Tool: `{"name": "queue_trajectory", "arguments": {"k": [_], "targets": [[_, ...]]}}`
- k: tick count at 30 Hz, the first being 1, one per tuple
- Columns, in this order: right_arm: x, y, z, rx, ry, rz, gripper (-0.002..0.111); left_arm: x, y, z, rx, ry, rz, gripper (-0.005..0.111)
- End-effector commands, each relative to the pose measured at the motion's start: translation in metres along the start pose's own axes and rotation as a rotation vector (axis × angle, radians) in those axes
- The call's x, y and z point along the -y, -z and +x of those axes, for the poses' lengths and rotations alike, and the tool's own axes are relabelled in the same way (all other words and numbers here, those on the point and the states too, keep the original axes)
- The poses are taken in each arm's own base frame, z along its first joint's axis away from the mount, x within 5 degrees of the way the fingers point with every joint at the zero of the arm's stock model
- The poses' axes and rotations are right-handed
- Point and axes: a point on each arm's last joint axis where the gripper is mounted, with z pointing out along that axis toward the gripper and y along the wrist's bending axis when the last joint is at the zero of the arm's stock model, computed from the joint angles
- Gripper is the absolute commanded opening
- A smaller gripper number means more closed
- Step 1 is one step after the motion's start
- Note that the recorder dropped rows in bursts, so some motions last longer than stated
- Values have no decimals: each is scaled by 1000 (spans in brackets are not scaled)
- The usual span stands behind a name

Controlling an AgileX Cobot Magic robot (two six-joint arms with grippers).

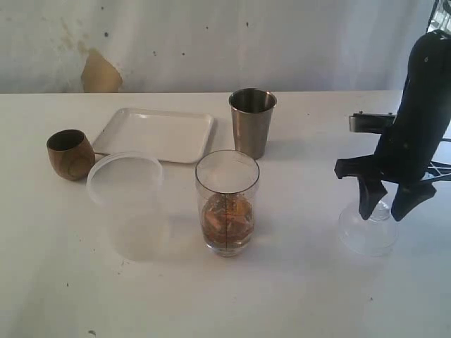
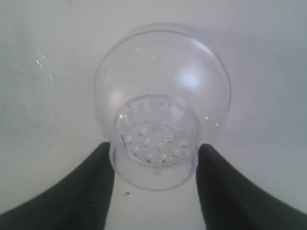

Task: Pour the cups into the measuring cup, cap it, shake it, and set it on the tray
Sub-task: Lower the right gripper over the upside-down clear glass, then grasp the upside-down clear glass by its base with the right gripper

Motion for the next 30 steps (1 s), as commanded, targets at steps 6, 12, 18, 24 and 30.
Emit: {"name": "queue_trajectory", "arguments": {"k": [6,12,18,24,30], "targets": [[0,6,5,-18,55,0,0,0,0,1,8,3,-2,0],[-4,45,12,106,55,-1,0,0,0,1,8,3,-2,0],[-8,85,22,237,70,-6,4,0,0,1,8,3,-2,0],[-8,78,11,253,71,-5,62,0,0,1,8,3,-2,0],[-5,53,-18,309,61,1,70,0,0,1,8,3,-2,0]]}}
